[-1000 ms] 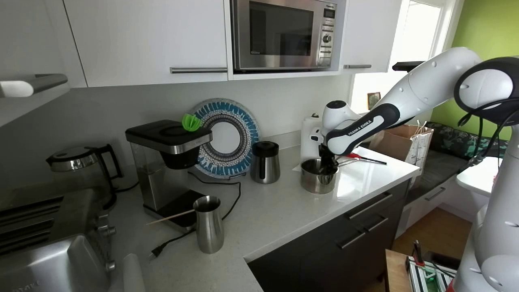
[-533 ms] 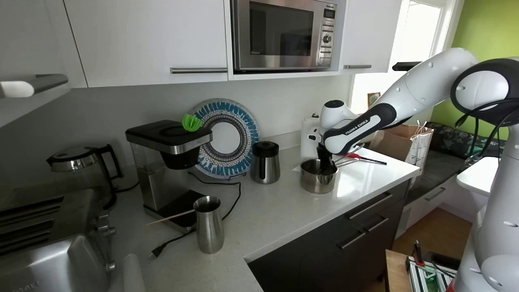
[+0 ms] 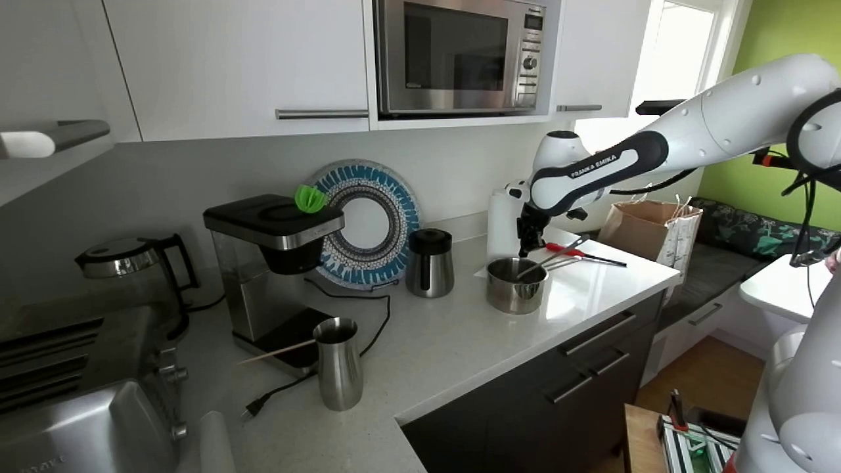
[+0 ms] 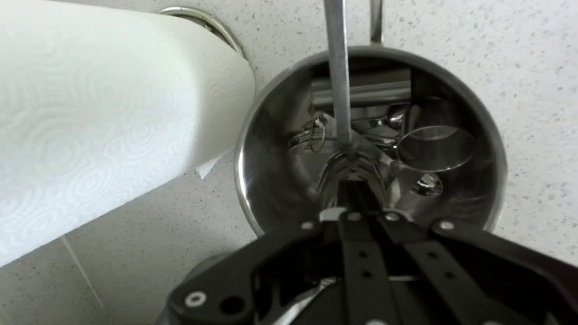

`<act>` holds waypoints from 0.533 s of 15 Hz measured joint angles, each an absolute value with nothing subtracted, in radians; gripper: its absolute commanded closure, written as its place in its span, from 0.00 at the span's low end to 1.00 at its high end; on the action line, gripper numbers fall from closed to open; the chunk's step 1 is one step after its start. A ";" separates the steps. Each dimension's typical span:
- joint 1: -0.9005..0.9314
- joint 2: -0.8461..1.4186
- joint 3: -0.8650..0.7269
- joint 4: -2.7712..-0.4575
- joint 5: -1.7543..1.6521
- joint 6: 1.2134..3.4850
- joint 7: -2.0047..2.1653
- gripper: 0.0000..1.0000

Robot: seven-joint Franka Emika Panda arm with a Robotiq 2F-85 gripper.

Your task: Pick up the silver serving spoon from the silver pot and put it in the silver cup

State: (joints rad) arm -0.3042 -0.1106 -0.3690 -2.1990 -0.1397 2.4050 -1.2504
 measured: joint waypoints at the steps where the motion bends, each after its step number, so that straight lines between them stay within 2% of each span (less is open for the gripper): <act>1: -0.305 -0.123 -0.369 -2.199 -0.142 2.388 -1.251 0.68; 8: -0.304 -0.087 -0.359 -2.233 -0.291 2.430 -1.177 0.14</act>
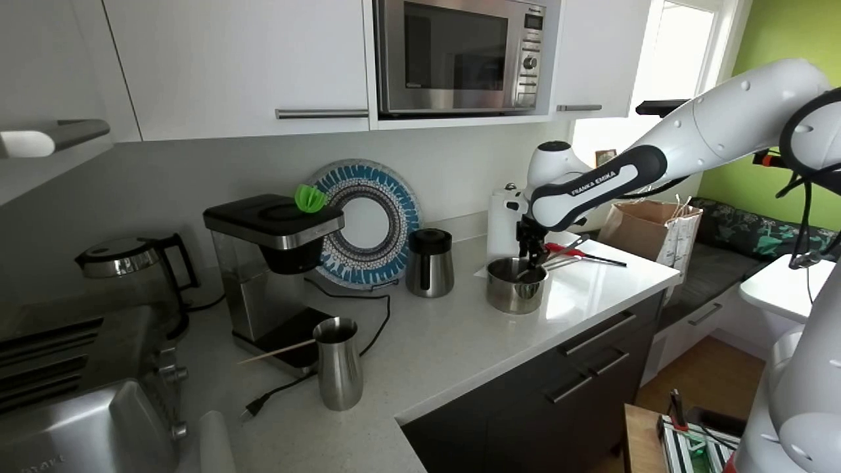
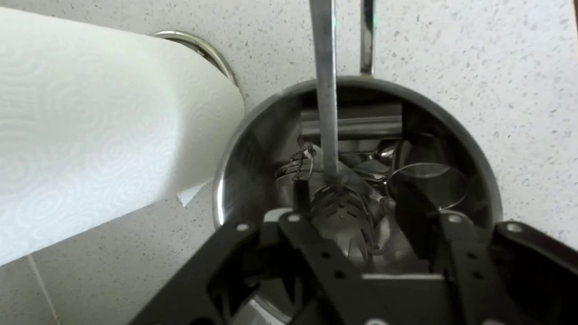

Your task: Pick up the silver serving spoon from the silver pot and put it in the silver cup

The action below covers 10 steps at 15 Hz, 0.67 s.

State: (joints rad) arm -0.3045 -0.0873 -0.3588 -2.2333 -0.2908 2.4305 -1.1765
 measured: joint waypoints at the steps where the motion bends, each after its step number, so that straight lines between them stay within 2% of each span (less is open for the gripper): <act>1: -0.304 -0.073 -0.354 -2.239 -0.310 2.442 -1.164 0.08; 2: -0.304 -0.059 -0.350 -2.242 -0.329 2.452 -1.153 0.00; 5: -0.305 -0.022 -0.345 -2.247 -0.384 2.480 -1.136 0.02; 8: -0.310 -0.014 -0.347 -2.250 -0.408 2.488 -1.132 0.00; 9: -0.312 -0.014 -0.347 -2.250 -0.409 2.489 -1.132 0.04; 10: -0.312 -0.014 -0.346 -2.250 -0.409 2.489 -1.132 0.12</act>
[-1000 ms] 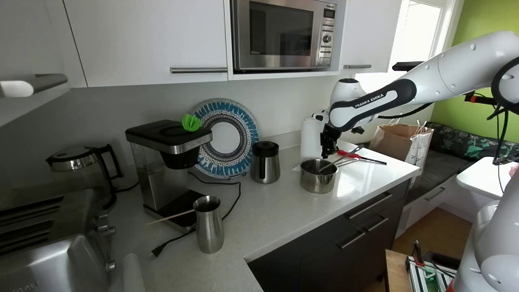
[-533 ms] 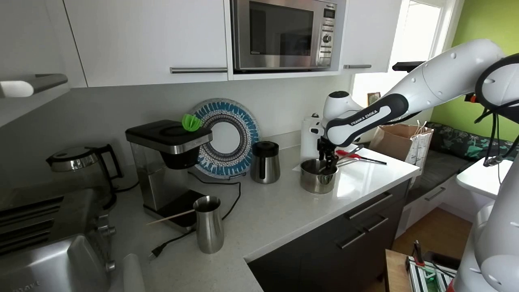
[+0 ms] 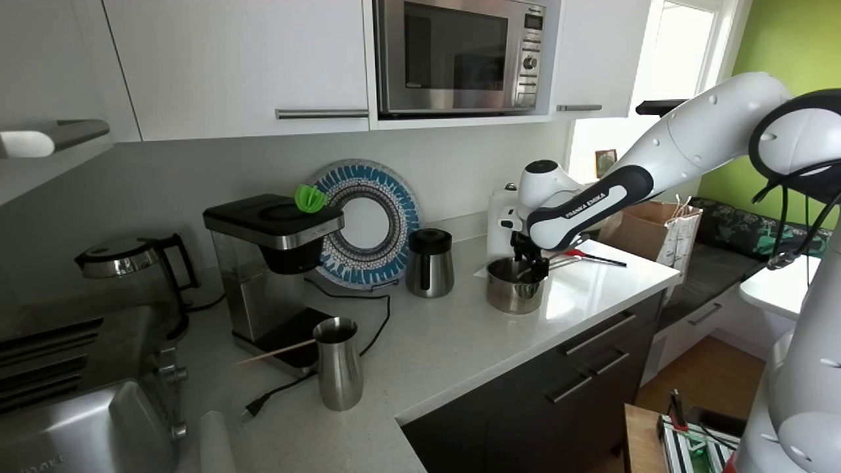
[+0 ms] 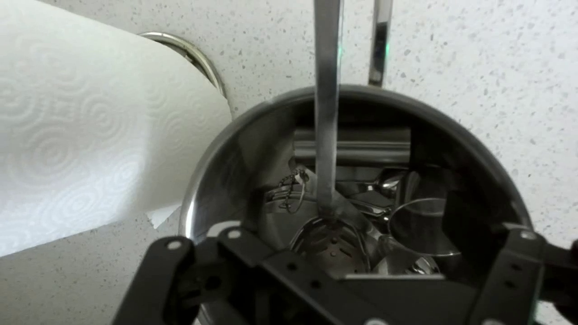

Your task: Pick up the silver serving spoon from the silver pot and put it in the silver cup

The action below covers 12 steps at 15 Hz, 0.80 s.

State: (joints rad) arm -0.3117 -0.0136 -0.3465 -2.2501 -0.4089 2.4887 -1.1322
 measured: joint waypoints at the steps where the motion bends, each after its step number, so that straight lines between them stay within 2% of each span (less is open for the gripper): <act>1: -0.312 -0.013 -0.346 -2.250 -0.409 2.489 -1.132 0.29; 2: -0.312 -0.009 -0.346 -2.250 -0.409 2.489 -1.132 0.30; 4: -0.314 0.007 -0.347 -2.250 -0.412 2.494 -1.132 0.45; 5: -0.315 0.016 -0.347 -2.247 -0.416 2.504 -1.131 0.48; 8: -0.322 0.043 -0.351 -2.241 -0.460 2.537 -1.101 0.40; 9: -0.325 0.049 -0.353 -2.235 -0.480 2.548 -1.085 0.45; 11: -0.332 0.054 -0.358 -2.221 -0.511 2.568 -1.066 0.67; 12: -0.334 0.054 -0.361 -2.213 -0.526 2.574 -1.059 0.73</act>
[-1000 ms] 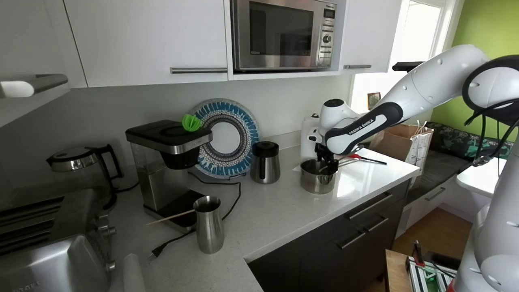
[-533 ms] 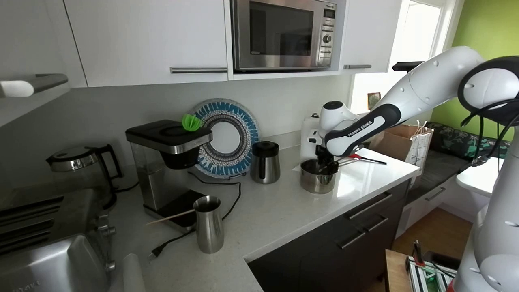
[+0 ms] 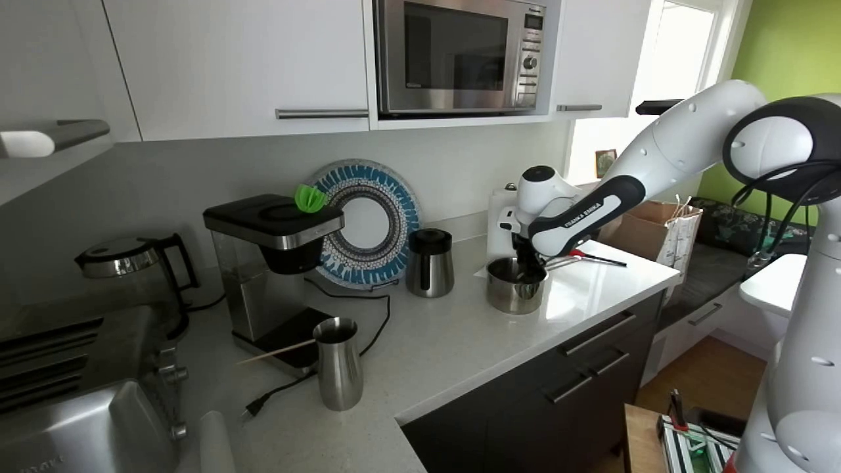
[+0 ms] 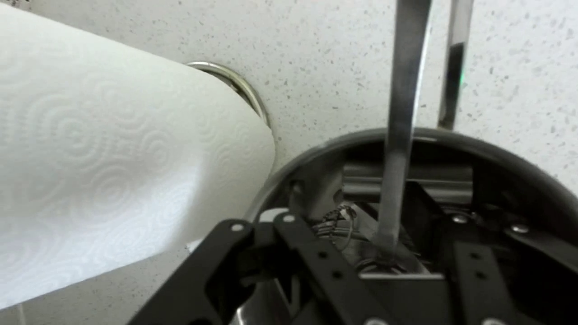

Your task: Pick up the silver serving spoon from the silver pot and put it in the silver cup

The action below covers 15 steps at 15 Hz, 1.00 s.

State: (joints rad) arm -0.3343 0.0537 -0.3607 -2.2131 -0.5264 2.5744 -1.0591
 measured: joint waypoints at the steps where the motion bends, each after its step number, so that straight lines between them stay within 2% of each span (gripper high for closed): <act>1: -0.336 0.054 -0.361 -2.207 -0.536 2.579 -1.055 0.84; 3: -0.335 0.054 -0.360 -2.201 -0.544 2.584 -1.050 0.99; 15: -0.334 0.041 -0.346 -2.205 -0.497 2.579 -1.069 0.99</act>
